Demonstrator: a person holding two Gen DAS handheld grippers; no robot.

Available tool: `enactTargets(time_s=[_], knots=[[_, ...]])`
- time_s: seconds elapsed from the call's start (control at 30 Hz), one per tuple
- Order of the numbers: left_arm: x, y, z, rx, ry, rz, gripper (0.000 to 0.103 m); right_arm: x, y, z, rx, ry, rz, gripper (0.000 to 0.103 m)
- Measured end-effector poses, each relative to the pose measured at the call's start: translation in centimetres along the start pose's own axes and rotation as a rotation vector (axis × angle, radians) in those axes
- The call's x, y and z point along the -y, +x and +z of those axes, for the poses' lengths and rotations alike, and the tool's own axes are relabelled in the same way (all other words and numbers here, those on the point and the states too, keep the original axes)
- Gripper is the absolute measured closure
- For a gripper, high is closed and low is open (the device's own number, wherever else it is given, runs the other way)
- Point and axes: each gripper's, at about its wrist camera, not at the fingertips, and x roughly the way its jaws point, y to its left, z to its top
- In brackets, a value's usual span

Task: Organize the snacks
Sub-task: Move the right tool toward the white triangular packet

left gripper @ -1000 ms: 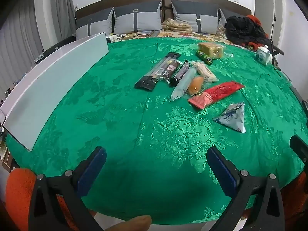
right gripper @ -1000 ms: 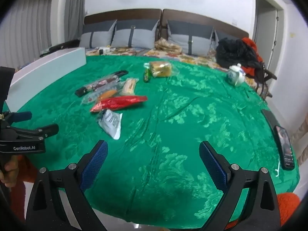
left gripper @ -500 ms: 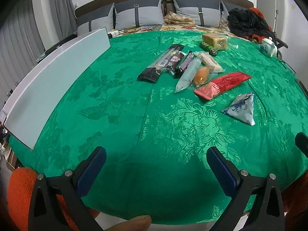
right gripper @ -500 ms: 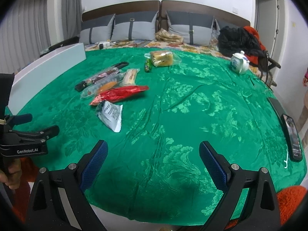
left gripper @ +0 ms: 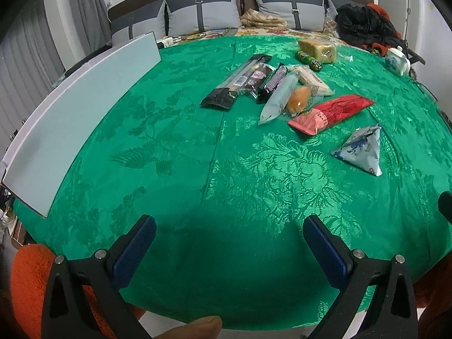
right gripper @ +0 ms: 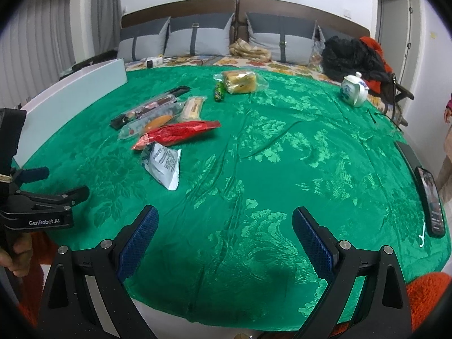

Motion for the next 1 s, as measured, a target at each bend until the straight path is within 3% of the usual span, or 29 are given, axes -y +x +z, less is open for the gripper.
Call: enactTargets(time_s=[0.2, 0.37, 0.63, 1.0], knots=[[-0.5, 1.2, -0.2, -0.066, -0.024, -0.033, 0.0, 0.2, 0.8, -0.1, -0.05, 0.014, 0.009, 0.006], [-1.2, 1.9, -0.1, -0.086, -0.071, -0.085, 0.0, -0.2, 2.7, 0.6, -0.132, 0.015, 0.071, 0.006], [-1.6, 2.0, -0.2, -0.079, -0.059, -0.092, 0.0, -4.0, 8.7, 2.8, -0.255, -0.16, 0.148, 0.005], [-1.8, 2.1, 0.0, -0.069, -0.058, -0.093, 0.0, -4.3, 9.6, 2.8, -0.176, -0.14, 0.157, 0.004]])
